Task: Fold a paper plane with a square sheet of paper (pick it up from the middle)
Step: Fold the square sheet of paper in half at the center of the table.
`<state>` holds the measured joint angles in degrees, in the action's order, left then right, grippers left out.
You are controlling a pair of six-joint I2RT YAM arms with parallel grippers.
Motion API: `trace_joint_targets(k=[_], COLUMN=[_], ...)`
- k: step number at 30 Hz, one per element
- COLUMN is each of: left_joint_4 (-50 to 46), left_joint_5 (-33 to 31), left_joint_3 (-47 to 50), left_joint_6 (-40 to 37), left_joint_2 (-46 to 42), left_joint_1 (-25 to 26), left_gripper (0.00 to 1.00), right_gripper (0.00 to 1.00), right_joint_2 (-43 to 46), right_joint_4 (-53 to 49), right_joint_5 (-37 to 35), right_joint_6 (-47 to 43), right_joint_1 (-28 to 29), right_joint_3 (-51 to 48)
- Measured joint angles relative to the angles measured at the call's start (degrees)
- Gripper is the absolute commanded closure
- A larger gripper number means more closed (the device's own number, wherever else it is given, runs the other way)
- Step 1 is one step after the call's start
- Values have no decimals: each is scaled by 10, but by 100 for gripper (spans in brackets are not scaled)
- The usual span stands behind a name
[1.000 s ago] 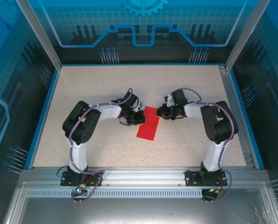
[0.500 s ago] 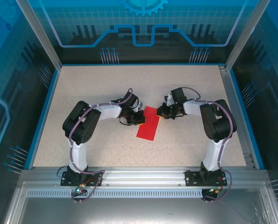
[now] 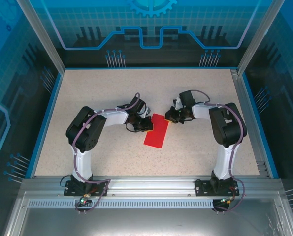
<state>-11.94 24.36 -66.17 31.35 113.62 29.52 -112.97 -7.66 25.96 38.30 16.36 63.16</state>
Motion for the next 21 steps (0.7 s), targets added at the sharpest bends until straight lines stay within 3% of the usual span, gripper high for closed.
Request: trace_joint_targets(k=[21], left_joint_4=[0], left_joint_5=[0], left_joint_3=[0], left_joint_6=[0], left_joint_2=[0], left_joint_1=[0], left_gripper=[100], right_gripper=[87], right_joint_2=[4], right_joint_4=[-7], right_joint_5=[25], right_joint_6=[0], right_joint_1=[-19], right_joint_3=[15])
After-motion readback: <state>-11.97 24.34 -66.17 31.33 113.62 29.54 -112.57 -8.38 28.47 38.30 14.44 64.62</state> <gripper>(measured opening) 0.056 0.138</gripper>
